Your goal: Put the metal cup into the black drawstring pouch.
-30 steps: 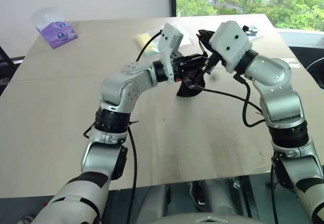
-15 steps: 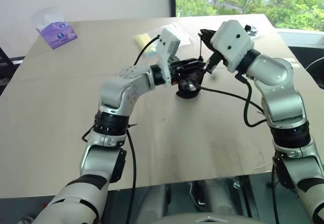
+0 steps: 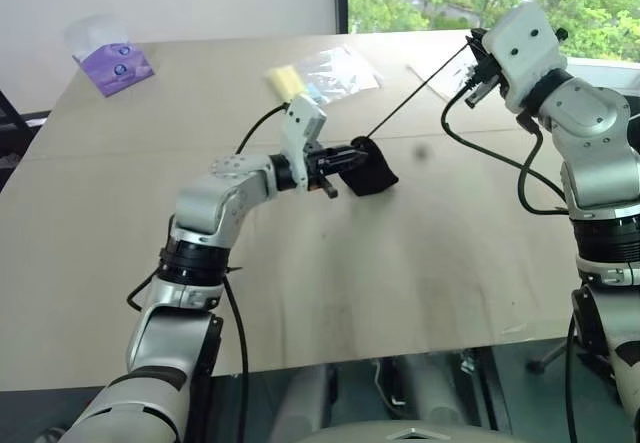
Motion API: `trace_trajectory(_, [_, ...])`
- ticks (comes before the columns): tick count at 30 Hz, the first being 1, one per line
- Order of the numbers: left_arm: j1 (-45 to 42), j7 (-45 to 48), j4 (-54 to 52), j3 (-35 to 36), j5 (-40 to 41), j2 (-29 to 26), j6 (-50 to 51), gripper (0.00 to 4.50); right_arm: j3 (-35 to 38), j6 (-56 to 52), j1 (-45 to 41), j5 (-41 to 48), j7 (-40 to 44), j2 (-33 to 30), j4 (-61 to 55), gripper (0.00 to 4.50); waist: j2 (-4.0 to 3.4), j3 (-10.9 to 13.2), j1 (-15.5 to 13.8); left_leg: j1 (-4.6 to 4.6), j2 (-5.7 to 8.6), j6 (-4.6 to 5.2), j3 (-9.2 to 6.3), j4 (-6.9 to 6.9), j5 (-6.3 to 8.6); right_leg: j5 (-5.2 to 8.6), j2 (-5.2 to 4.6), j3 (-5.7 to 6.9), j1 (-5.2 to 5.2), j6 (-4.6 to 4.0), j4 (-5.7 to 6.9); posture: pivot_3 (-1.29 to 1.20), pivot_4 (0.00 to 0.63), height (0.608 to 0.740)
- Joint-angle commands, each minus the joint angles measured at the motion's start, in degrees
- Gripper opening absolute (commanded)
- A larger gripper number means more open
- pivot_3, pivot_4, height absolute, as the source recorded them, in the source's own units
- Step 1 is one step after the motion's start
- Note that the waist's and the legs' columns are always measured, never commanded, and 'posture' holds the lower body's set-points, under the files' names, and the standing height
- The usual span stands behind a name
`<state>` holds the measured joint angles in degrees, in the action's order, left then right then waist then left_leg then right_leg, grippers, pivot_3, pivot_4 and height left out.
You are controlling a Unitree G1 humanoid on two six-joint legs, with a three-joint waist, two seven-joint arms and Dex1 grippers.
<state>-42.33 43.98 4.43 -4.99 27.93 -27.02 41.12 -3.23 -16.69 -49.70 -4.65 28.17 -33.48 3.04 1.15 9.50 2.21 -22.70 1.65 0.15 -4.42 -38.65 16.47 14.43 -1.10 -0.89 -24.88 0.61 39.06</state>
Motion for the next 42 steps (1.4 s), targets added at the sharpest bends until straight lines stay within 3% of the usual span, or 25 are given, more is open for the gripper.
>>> trace_trajectory(1, [3.51,-1.02,3.68,1.04,-3.90,-4.15,0.90,0.11,10.22,1.49,-0.99,-0.15,-6.26,-4.46,1.03,0.00,0.00,0.00,0.04,0.00,0.00,0.00,0.01,0.00,0.00,0.00,0.00,0.00,0.00,0.00,0.00,0.00,0.150,0.740])
trace_trajectory(11, [5.36,-1.81,1.09,-1.66,-5.63,-5.11,1.37,0.11,11.62,0.82,10.34,2.29,-7.64,-4.78,0.80,0.00,0.00,-0.01,-0.23,-0.02,0.00,0.03,0.02,-0.10,0.02,0.00,0.00,-0.02,0.01,0.00,0.06,0.00,0.150,0.740])
trace_trajectory(17, [4.97,-4.05,0.30,-2.00,-6.36,-4.00,2.04,0.11,9.51,-1.01,19.85,11.99,-3.74,2.66,-5.61,0.00,0.00,-0.03,-0.21,-0.01,-0.01,0.05,0.05,-0.28,0.03,0.00,0.00,-0.04,0.02,0.01,0.26,0.00,0.150,0.740])
trace_trajectory(21, [7.93,-4.54,-3.93,0.11,-4.35,-4.06,3.55,1.96,4.59,-4.38,26.21,17.88,1.84,6.86,-13.43,0.00,-0.09,-0.08,0.01,0.08,-0.03,0.06,0.09,-0.40,0.04,0.00,0.03,-0.12,0.03,0.01,0.53,0.00,0.150,0.740])
trace_trajectory(22, [8.77,-4.68,-4.87,0.54,-4.33,-4.33,3.76,2.49,3.59,-4.93,27.10,18.21,2.80,7.00,-14.94,0.62,-0.10,-0.07,0.02,0.13,-0.03,0.07,0.11,-0.44,0.04,0.01,0.03,-0.14,0.03,0.01,0.61,0.00,0.150,0.740])
trace_trajectory(26, [15.85,-5.24,-12.72,6.81,-1.79,-6.19,3.42,4.26,1.63,-11.15,31.47,22.00,6.34,5.44,-23.26,2.24,-0.11,-0.07,-0.12,0.13,-0.02,0.11,0.12,-0.65,0.06,0.01,0.02,-0.15,0.04,0.01,0.74,0.00,0.150,0.740])
trace_trajectory(27, [17.21,-5.79,-14.32,8.22,-1.29,-6.38,4.01,4.50,1.87,-11.77,32.56,22.36,6.91,4.68,-24.76,2.70,-0.11,-0.07,-0.24,0.12,-0.02,0.10,0.11,-0.64,0.06,0.01,0.02,-0.15,0.04,0.01,0.74,0.00,0.150,0.740])
trace_trajectory(31, [25.47,-6.89,-20.33,16.38,0.06,-5.56,-1.90,4.50,5.48,-14.12,39.08,25.65,9.56,0.53,-30.89,4.48,-0.11,-0.07,-1.17,0.12,-0.03,0.11,0.08,-0.65,0.07,0.01,-0.01,-0.11,0.07,0.01,0.67,0.00,0.150,0.740])
trace_trajectory(38, [43.93,-3.53,-27.32,27.10,3.20,-5.60,-9.58,4.50,14.30,-11.76,51.43,28.66,12.66,-4.16,-34.52,4.48,-0.11,-0.07,-1.59,0.20,-0.09,0.19,0.11,-0.58,0.13,0.02,-0.01,-0.10,0.20,0.01,0.51,0.00,0.150,0.740])
trace_trajectory(42, [52.21,-2.60,-30.18,30.09,5.42,-3.93,-11.86,4.50,18.07,-9.94,55.76,29.11,12.45,-4.00,-34.86,4.48,-0.24,-0.06,-1.66,0.95,-0.18,0.51,0.10,-0.46,0.33,0.05,0.01,-0.01,1.09,0.01,0.22,0.00,0.150,0.740])
